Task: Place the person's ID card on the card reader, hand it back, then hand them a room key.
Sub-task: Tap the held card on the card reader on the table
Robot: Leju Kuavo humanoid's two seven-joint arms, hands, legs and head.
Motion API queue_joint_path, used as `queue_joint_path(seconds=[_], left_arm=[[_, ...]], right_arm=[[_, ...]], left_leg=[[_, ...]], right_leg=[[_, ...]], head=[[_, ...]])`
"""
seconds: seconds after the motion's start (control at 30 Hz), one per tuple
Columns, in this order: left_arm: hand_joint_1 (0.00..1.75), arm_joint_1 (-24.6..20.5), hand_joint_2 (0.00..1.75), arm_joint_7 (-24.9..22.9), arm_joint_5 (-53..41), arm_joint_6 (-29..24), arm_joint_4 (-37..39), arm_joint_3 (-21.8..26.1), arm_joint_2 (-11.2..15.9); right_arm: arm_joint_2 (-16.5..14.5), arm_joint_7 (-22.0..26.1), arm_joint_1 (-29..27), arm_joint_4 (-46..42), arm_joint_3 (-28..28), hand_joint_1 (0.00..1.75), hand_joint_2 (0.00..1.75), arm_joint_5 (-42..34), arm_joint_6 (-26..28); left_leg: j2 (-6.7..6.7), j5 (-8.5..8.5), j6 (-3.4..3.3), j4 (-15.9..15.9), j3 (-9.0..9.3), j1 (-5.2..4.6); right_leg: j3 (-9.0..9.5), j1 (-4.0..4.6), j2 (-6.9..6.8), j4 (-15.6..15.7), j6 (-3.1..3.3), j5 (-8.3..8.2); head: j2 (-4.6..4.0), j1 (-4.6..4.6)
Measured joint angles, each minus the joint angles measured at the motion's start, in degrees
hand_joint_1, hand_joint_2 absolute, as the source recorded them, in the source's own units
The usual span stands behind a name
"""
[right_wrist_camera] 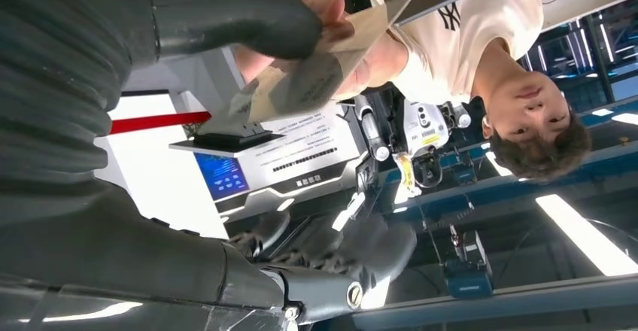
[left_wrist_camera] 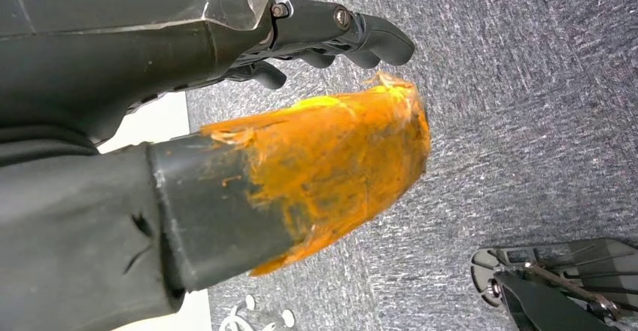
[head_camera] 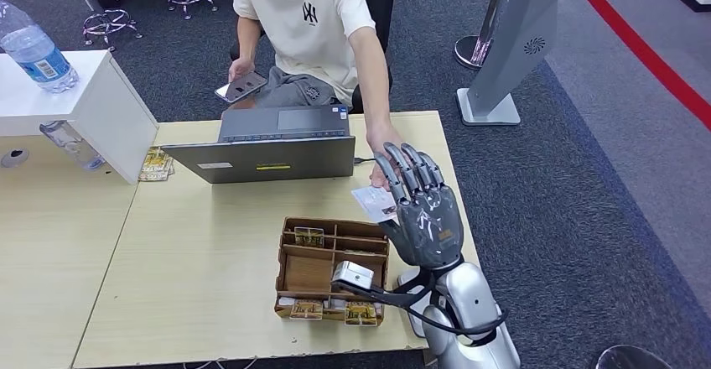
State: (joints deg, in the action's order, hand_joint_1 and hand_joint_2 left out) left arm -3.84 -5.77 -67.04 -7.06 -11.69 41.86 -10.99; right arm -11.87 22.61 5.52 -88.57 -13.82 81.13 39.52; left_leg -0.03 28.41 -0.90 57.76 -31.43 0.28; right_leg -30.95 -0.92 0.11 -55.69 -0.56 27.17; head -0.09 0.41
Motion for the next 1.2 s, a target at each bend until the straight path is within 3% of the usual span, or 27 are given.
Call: queue_joint_path(seconds=[0.43,0.7,0.77,0.9,1.0,1.2], left_arm=[[0.00,0.00,0.00,-0.31,-0.15,0.00,0.00,0.00,0.00],[0.00,0.00,0.00,-0.35,-0.25,-0.05,0.00,0.00,-0.01],[0.00,0.00,0.00,-0.34,-0.24,-0.13,0.00,0.02,-0.02],[0.00,0.00,0.00,-0.15,0.11,-0.38,0.00,0.37,-0.03],[0.00,0.01,0.00,0.13,0.75,-0.79,0.00,1.08,-0.07],[0.00,0.01,0.00,0.62,1.93,-1.43,0.00,2.71,-0.09]], right_arm=[[0.00,-1.15,-0.32,1.02,-0.69,1.75,1.75,-0.93,0.02],[-0.14,1.55,-1.95,1.17,-0.51,1.75,1.75,-6.12,0.02],[-0.21,1.63,-2.25,1.80,-0.95,1.75,1.75,-11.40,-0.02],[0.45,-0.35,-2.85,2.66,-4.12,1.75,1.75,-28.87,-2.95],[1.39,-0.92,-3.75,1.65,-6.63,1.75,1.75,-41.46,-9.18],[3.07,-0.70,-6.39,-1.26,-7.75,1.75,1.75,-59.66,-21.54]], left_leg=[[0.00,0.00,0.00,0.00,0.00,0.00],[0.00,0.00,0.00,0.00,0.00,0.00],[0.00,0.00,0.00,0.00,0.00,0.00],[0.01,0.00,0.00,0.00,0.00,0.00],[0.00,0.00,0.00,0.00,0.00,0.00],[0.00,0.01,0.01,0.00,-0.01,0.00]], right_leg=[[-0.01,0.00,0.00,0.00,0.00,0.00],[-0.01,0.00,0.00,0.00,0.00,0.00],[-0.01,0.00,0.00,0.00,0.00,0.00],[-0.02,0.00,0.01,0.00,0.00,0.00],[-0.02,0.00,0.00,0.00,0.00,0.00],[-0.04,0.00,0.00,0.01,0.00,0.01]], head=[[0.00,-0.01],[0.00,-0.01],[0.00,-0.01],[0.00,-0.01],[0.00,-0.01],[0.00,-0.01]])
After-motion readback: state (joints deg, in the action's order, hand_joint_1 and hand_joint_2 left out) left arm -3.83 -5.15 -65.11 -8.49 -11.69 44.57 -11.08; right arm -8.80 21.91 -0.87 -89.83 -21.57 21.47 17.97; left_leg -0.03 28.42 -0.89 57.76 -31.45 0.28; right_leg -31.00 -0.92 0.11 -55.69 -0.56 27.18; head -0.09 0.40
